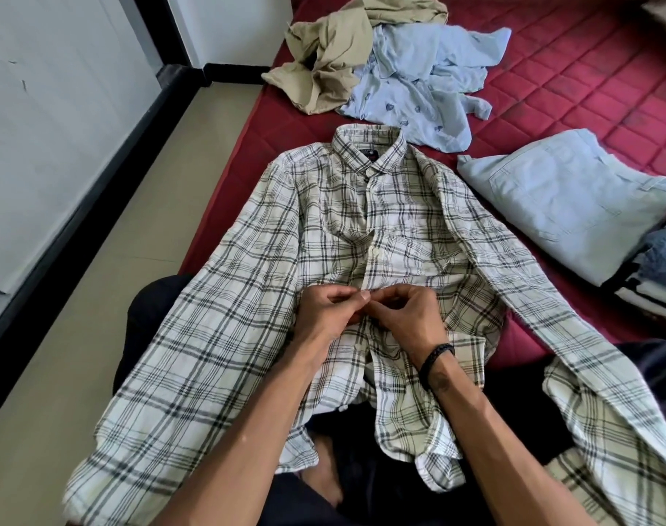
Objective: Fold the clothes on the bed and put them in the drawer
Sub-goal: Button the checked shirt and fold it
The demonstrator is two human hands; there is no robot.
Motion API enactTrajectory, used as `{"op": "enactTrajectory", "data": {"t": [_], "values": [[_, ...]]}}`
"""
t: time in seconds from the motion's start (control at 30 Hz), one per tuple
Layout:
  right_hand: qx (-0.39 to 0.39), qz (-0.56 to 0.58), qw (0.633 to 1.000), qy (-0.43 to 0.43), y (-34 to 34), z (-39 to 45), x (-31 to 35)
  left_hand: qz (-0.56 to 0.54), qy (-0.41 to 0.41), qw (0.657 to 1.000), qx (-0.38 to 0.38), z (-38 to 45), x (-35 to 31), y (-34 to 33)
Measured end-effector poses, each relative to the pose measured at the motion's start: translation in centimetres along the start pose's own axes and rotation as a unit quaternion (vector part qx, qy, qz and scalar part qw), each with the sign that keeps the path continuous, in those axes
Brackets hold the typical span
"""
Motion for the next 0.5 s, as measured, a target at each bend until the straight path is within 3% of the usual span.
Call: {"op": "enactTrajectory", "data": {"t": [0.3,0.5], "values": [[0.025,0.045,0.999,0.008,-0.4,-0.1,0.2,-0.041,-0.021,0.997,-0.057,0.1,0.1,0.5],[0.05,0.158,0.983,-0.076,-0.8,0.1,-0.8,-0.04,-0.052,0.998,-0.004,0.4,-0.5,-0.2]]}}
Point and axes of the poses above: each hand's wrist, its own z-axis towards the middle knuckle, its own y-axis out of the back of the hand, x = y × z, the point moved 8 cm from there along z, towards the middle knuckle, and after that the axes turned 3 degrees about -x, right-handed, at the moved point
